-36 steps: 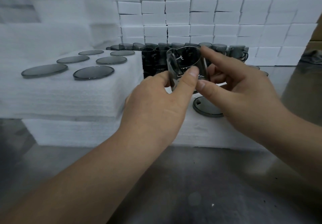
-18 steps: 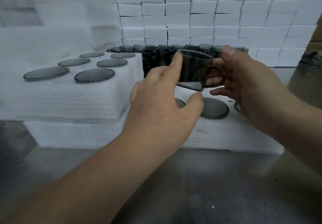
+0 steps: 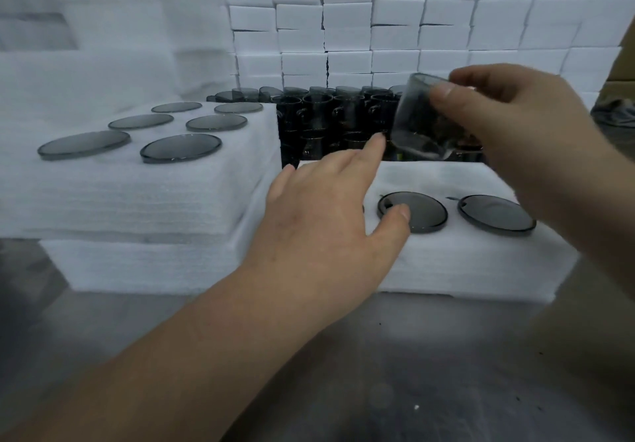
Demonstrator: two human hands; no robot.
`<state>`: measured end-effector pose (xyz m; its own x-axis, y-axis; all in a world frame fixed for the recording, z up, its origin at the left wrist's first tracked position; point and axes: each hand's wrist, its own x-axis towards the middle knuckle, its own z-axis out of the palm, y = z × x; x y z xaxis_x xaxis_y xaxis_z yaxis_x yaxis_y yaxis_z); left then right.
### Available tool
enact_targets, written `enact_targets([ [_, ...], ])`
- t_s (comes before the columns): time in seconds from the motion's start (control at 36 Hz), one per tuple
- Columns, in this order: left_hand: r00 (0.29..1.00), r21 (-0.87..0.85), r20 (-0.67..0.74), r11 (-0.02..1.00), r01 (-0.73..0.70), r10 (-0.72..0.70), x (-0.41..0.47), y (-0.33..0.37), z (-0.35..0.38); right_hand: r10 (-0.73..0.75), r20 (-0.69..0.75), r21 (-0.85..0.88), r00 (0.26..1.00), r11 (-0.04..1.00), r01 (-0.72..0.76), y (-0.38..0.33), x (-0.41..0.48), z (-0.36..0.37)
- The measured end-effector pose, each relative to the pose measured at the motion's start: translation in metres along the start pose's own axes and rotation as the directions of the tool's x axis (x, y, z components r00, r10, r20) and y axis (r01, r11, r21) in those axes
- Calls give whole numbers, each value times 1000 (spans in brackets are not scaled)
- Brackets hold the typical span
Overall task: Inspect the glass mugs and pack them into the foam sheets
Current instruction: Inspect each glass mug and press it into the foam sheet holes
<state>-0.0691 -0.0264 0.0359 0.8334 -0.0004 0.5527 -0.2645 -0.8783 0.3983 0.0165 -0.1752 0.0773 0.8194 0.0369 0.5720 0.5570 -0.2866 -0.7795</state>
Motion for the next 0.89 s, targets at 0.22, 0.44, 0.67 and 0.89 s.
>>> enact_targets([
  [0.22, 983, 282, 157, 958, 48, -95, 1, -3, 3, 106, -18, -206, 994, 973, -107, 17, 16, -19],
  [0.44, 983, 265, 153, 963, 54, -97, -1, -4, 5, 111, 15, -259, 994, 960, -103, 28, 19, -18],
  [0.67, 983, 269, 166, 963, 34, -81, 1, -5, 5, 118, 68, -400, 991, 913, -81, 31, 21, -25],
  [0.89, 983, 284, 166, 958, 31, -81, 0, -4, 5, 199, 127, -587, 972, 805, -88, 24, 29, -31],
])
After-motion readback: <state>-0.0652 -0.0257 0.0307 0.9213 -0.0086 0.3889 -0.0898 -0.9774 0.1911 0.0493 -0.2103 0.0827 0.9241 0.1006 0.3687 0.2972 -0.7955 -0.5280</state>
